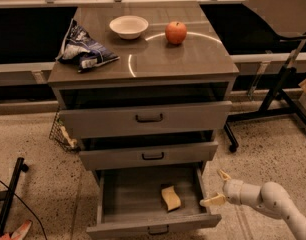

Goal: Place sponge into bottom drawer

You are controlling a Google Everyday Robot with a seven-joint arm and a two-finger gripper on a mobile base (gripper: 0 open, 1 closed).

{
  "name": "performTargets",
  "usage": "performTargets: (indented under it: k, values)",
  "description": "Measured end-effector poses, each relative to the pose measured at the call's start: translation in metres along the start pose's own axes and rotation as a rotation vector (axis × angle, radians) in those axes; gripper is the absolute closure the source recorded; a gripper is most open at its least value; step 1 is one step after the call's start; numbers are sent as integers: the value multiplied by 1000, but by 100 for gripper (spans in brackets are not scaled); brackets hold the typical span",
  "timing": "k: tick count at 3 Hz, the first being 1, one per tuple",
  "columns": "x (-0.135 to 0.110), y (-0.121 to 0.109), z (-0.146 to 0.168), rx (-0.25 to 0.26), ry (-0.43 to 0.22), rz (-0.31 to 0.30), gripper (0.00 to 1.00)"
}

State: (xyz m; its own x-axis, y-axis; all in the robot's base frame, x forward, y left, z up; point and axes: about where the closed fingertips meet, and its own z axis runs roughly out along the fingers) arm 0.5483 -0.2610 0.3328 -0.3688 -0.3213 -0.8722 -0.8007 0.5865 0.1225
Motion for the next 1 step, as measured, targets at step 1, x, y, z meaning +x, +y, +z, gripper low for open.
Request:
performTargets:
  k: [1]
  values:
    - [2,2,-4,3,-3,2,0]
